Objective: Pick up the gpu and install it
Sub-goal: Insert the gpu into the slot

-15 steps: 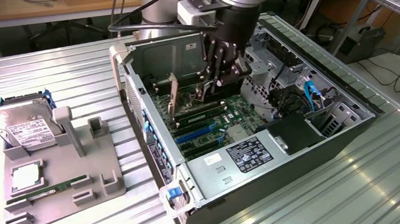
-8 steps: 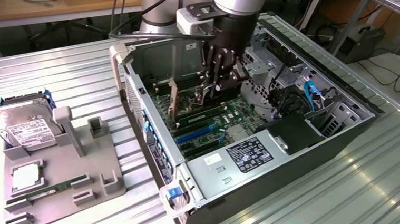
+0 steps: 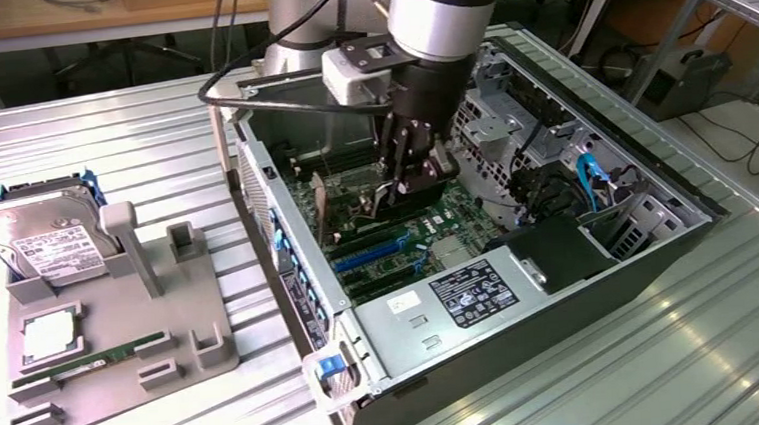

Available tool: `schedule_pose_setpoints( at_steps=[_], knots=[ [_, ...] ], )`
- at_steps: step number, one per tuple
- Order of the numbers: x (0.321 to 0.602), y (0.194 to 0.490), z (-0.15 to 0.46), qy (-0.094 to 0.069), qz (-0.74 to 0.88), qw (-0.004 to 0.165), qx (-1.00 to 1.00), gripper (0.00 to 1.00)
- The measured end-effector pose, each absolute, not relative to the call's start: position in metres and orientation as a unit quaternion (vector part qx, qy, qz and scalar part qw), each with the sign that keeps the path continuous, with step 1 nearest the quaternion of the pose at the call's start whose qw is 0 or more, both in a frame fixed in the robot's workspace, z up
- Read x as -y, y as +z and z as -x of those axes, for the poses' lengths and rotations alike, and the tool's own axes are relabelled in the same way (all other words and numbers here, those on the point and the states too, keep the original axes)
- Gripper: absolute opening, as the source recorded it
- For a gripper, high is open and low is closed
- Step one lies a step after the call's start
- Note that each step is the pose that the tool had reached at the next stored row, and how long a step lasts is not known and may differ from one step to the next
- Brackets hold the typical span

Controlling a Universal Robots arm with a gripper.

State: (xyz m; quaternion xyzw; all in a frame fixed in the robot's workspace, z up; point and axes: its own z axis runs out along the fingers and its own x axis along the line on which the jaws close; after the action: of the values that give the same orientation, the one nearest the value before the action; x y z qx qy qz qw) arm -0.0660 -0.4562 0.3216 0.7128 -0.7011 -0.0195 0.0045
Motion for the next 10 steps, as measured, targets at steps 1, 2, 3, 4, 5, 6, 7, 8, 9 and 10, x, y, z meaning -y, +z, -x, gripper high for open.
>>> schedule_pose_setpoints(
  at_steps=[1,2,3,4,5,6,7,8,9,10],
  knots=[
    [0.456,0.319,0.068,-0.019,-0.713,0.004,0.701,0.26],
    [0.456,0.317,0.069,-0.019,-0.714,0.005,0.7,0.26],
    [0.456,0.315,0.071,-0.019,-0.714,0.005,0.7,0.26],
    [0.456,0.299,0.074,-0.019,-0.714,0.005,0.7,0.26],
    [0.456,0.289,0.075,-0.019,-0.714,0.005,0.7,0.26],
    [0.456,0.276,0.079,-0.019,-0.714,0.005,0.7,0.26],
    [0.456,0.27,0.08,-0.019,-0.714,0.005,0.7,0.26],
    [0.457,0.265,0.083,-0.019,-0.714,0.005,0.7,0.26],
    [0.457,0.264,0.084,-0.021,-0.714,0.006,0.7,0.26],
    [0.457,0.264,0.079,-0.025,-0.709,0.009,0.705,0.26]
  ],
)
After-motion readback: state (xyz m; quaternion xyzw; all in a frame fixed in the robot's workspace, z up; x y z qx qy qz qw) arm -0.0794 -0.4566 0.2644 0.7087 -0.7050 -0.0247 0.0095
